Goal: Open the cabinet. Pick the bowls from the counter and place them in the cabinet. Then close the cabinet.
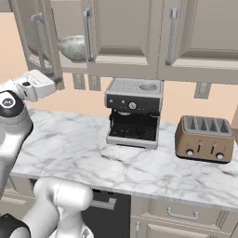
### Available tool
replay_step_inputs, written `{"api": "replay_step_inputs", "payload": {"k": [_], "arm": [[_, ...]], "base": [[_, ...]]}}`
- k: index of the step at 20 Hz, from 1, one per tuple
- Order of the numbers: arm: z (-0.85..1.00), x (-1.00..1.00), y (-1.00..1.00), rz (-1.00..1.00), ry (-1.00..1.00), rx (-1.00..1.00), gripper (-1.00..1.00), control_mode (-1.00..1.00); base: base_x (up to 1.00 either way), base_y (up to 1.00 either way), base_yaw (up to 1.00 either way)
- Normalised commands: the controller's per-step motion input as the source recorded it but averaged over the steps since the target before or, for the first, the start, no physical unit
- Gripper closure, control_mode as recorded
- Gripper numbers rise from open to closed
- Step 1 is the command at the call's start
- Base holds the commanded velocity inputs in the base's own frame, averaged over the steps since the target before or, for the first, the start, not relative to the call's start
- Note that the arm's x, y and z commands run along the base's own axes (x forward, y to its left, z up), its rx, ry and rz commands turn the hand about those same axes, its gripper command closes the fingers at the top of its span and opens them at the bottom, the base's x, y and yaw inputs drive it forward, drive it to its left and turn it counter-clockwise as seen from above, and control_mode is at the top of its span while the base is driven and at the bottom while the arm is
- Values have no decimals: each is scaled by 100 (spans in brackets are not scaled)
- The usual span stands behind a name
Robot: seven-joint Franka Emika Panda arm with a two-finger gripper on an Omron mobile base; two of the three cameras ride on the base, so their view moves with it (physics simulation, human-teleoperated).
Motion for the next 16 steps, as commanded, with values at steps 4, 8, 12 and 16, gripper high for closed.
{"api": "replay_step_inputs", "payload": {"k": [4,8,12,16], "arm": [[0,78,-24,12,3,0,-100,-100],[0,83,-25,13,9,0,-100,-100],[0,71,-42,15,9,3,-100,-100],[0,63,-54,20,7,10,-100,-100]], "base": [[0,0,0],[0,0,0],[0,0,0],[0,0,0]]}}
